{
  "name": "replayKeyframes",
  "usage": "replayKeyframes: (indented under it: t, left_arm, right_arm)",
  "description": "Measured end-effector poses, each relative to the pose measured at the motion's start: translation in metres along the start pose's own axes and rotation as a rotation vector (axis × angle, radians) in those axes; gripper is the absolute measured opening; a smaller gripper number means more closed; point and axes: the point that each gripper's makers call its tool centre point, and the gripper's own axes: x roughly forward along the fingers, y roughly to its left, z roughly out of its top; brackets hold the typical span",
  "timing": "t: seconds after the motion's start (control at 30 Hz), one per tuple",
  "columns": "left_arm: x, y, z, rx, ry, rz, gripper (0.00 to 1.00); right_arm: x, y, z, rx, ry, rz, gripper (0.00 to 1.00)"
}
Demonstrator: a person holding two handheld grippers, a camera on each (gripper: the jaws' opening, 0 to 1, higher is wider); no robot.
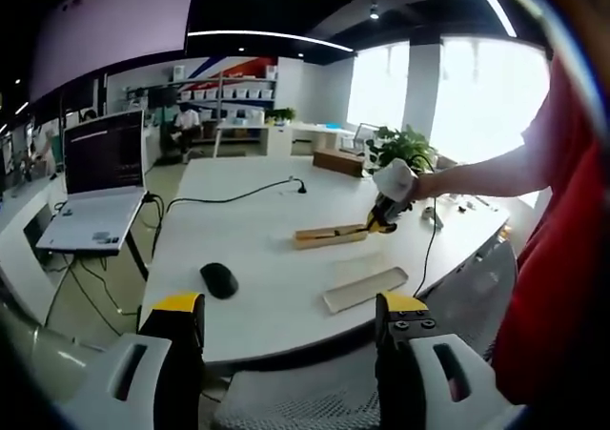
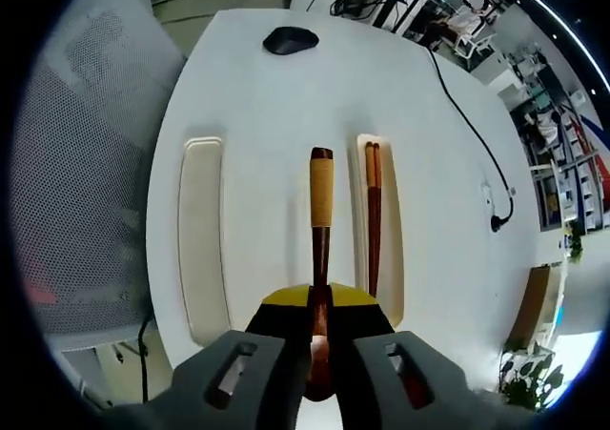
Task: Arrange the utensils inside the cutlery case until each visible utensil rests in its matching compartment.
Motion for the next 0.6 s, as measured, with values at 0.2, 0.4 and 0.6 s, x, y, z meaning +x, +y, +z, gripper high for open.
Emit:
replayKeyframes:
  t: [0.2,0.4,0.6]
  left_arm:
    - [0.003,-0.002,0.004,0.012,0.001,-0.01,0.75]
    - [0.005,-0.001,0.005,0.016,0.005,-0.013,0.75]
    - [0.005,-0.001,0.001,0.014,0.016,-0.01,0.75]
  right_arm:
    - [-0.004,-0.007,0.002,-0.004,-0.015,-0.011,0.01]
    - [-0.005,-0.011,0.002,-0.023,-0.01,-0.016,0.01]
    - [-0.003,-0.015,0.007,-0.006,-0.031,0.0,0.01]
